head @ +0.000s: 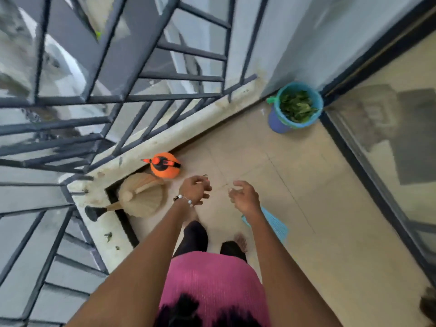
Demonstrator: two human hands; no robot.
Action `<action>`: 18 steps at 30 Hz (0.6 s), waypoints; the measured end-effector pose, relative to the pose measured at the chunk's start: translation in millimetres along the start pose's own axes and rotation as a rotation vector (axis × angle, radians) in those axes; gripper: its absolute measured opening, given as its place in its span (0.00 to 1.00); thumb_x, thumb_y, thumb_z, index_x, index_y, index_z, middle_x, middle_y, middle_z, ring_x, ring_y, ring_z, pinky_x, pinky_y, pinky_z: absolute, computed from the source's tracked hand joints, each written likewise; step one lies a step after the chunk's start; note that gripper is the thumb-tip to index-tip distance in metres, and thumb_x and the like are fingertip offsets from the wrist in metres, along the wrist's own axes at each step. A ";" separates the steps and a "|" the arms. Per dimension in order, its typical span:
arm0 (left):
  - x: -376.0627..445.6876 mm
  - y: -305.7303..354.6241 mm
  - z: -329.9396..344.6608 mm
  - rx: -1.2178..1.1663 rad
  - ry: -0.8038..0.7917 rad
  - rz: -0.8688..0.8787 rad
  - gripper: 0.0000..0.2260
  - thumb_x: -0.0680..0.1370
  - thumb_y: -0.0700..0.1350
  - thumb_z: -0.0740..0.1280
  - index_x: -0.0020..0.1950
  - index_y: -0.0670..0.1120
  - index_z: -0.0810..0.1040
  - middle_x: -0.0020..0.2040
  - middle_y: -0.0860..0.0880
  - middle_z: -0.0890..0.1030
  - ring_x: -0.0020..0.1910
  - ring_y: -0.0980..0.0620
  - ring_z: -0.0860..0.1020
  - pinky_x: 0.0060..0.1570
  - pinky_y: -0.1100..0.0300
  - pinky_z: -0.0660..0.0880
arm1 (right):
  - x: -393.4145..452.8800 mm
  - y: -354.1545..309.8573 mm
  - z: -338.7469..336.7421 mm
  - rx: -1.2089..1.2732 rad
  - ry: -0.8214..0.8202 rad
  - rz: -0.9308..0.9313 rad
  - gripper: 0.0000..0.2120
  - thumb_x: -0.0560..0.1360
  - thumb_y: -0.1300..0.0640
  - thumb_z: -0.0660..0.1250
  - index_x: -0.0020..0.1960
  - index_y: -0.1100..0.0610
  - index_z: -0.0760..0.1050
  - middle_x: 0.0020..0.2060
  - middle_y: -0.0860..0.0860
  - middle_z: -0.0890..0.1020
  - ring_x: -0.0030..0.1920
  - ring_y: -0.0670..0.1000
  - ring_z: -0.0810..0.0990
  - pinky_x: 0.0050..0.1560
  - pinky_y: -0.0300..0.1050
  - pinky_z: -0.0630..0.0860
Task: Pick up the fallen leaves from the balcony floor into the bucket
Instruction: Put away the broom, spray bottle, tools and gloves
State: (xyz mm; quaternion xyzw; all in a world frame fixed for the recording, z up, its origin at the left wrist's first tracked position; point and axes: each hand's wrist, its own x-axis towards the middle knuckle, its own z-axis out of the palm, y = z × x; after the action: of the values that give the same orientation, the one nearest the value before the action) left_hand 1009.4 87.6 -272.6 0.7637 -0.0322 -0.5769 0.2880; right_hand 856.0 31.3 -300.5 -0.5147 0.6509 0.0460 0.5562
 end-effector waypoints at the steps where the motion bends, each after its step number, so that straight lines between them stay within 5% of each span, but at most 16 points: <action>1: -2.9 -6.8 14.0 0.042 -0.007 0.006 0.02 0.78 0.41 0.66 0.47 0.46 0.78 0.41 0.47 0.83 0.39 0.46 0.81 0.44 0.46 0.79 | -5.5 18.2 -12.1 0.037 0.018 0.026 0.11 0.76 0.54 0.67 0.57 0.52 0.76 0.48 0.55 0.83 0.49 0.56 0.82 0.55 0.53 0.78; 3: -10.6 -19.4 46.1 0.147 -0.016 0.012 0.04 0.77 0.41 0.66 0.50 0.42 0.80 0.37 0.47 0.82 0.38 0.47 0.81 0.48 0.45 0.80 | -13.3 61.0 -35.8 0.105 0.062 0.071 0.05 0.75 0.54 0.68 0.51 0.48 0.76 0.46 0.56 0.84 0.49 0.58 0.82 0.54 0.54 0.79; 6: -22.1 -39.3 91.5 0.363 -0.033 0.050 0.04 0.77 0.40 0.65 0.50 0.45 0.79 0.34 0.50 0.81 0.34 0.54 0.79 0.35 0.64 0.77 | -22.8 129.9 -67.5 0.196 0.136 0.149 0.06 0.74 0.54 0.69 0.42 0.44 0.74 0.45 0.58 0.84 0.48 0.61 0.83 0.52 0.54 0.78; 9: -19.2 -67.2 134.9 0.450 -0.058 0.022 0.09 0.75 0.39 0.66 0.54 0.41 0.81 0.35 0.47 0.82 0.36 0.46 0.80 0.49 0.52 0.81 | -29.1 198.5 -94.0 0.260 0.195 0.219 0.06 0.73 0.55 0.70 0.43 0.45 0.75 0.46 0.58 0.84 0.47 0.60 0.83 0.55 0.56 0.78; 10: -16.6 -76.1 148.9 0.497 -0.049 0.021 0.09 0.75 0.40 0.67 0.54 0.42 0.81 0.37 0.47 0.83 0.38 0.46 0.81 0.52 0.50 0.80 | -31.7 217.6 -101.5 0.274 0.210 0.233 0.05 0.73 0.55 0.70 0.44 0.46 0.75 0.46 0.58 0.84 0.47 0.60 0.83 0.55 0.57 0.78; 14: -9.0 -104.3 195.9 0.776 -0.039 0.103 0.11 0.77 0.44 0.66 0.59 0.46 0.81 0.54 0.48 0.83 0.57 0.47 0.78 0.52 0.66 0.69 | -27.9 289.0 -115.5 0.348 0.254 0.312 0.06 0.71 0.52 0.71 0.48 0.49 0.79 0.47 0.56 0.84 0.48 0.58 0.83 0.54 0.57 0.79; 18: 25.7 -134.4 226.0 0.984 -0.087 0.139 0.16 0.79 0.45 0.64 0.66 0.45 0.76 0.63 0.46 0.79 0.64 0.46 0.75 0.62 0.60 0.68 | -8.9 338.3 -109.0 0.379 0.244 0.353 0.11 0.70 0.52 0.73 0.51 0.49 0.78 0.45 0.54 0.84 0.47 0.56 0.83 0.54 0.55 0.79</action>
State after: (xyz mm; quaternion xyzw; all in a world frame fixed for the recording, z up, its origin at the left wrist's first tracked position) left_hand 776.5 98.6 -396.9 0.7804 -0.3634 -0.5040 -0.0705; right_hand 537.0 125.5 -426.0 -0.2818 0.7897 -0.0427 0.5433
